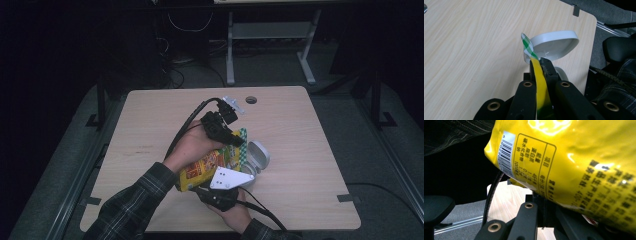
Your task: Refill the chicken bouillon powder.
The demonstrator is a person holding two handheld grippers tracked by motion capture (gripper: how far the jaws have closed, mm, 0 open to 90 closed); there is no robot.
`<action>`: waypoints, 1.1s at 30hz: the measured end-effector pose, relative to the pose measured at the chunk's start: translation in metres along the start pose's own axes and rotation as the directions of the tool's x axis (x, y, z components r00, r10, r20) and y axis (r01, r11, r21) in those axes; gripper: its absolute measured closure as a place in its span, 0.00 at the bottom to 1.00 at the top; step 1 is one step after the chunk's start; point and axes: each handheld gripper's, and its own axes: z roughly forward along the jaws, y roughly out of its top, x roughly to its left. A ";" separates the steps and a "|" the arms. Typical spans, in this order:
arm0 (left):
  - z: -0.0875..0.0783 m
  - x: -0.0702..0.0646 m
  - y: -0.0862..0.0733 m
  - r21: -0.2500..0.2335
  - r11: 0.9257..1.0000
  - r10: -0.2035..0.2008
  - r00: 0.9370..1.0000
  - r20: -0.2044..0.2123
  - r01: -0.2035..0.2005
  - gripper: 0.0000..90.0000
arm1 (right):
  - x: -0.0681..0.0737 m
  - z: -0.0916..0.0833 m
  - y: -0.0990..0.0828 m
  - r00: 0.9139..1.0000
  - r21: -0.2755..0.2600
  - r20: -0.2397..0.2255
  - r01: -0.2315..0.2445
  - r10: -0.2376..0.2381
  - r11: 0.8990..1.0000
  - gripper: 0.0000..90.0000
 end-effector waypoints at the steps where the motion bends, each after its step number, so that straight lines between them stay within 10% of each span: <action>1: 0.000 0.000 0.000 0.000 1.000 -0.002 1.000 0.000 0.002 1.00 | 0.000 0.000 0.000 1.000 -0.001 0.001 0.000 0.000 1.000 1.00; 33: 0.001 0.000 0.002 0.004 1.000 0.007 1.000 -0.011 -0.007 1.00 | -0.002 -0.001 0.000 1.000 -0.001 0.005 -0.001 0.001 1.000 1.00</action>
